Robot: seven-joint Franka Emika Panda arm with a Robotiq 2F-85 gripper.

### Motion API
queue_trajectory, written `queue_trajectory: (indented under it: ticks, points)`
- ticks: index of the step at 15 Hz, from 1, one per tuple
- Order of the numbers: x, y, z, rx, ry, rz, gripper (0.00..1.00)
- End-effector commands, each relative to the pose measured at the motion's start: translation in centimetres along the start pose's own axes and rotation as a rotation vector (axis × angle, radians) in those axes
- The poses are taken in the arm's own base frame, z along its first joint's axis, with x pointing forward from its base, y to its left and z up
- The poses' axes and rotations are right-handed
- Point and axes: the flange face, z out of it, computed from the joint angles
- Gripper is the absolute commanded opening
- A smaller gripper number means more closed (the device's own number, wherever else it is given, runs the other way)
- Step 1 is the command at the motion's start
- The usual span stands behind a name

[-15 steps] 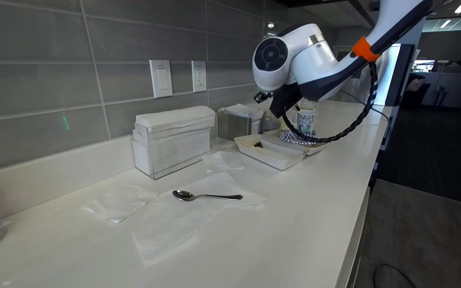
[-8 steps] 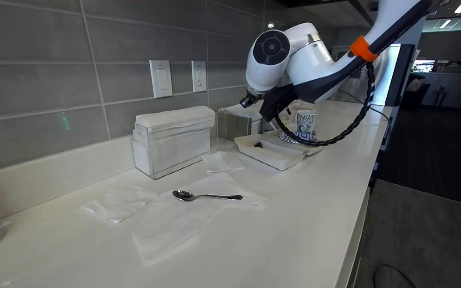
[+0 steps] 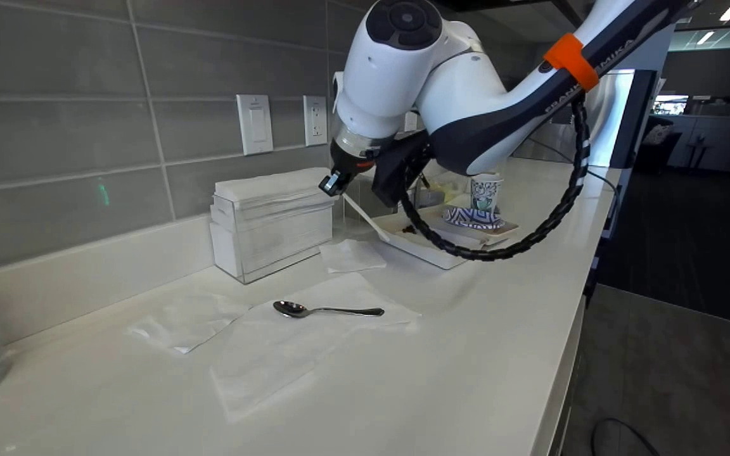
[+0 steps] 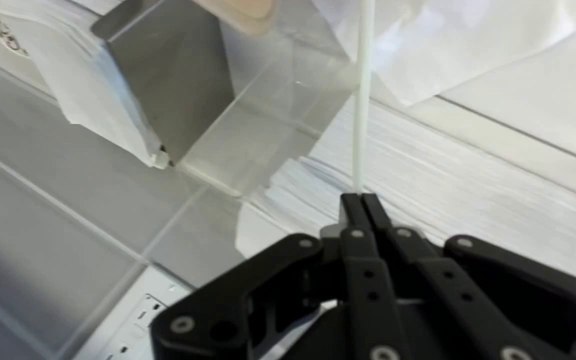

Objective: Take the white knife out of the coffee cup and place it next to the silver spoon on the left.

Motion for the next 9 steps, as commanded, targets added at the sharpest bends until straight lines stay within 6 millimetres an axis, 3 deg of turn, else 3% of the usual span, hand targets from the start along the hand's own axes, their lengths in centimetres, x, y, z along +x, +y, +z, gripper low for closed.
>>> queue_trajectory:
  ticks: [1,6,9]
  points:
    - [0.0,-3.6,-1.4,0.113,-0.061,-0.082,0.01]
    - [0.5,-8.3,-2.3,0.247,-0.123,-0.178,0.01]
    - [0.7,-8.2,-2.6,0.239,-0.105,-0.170,0.03]
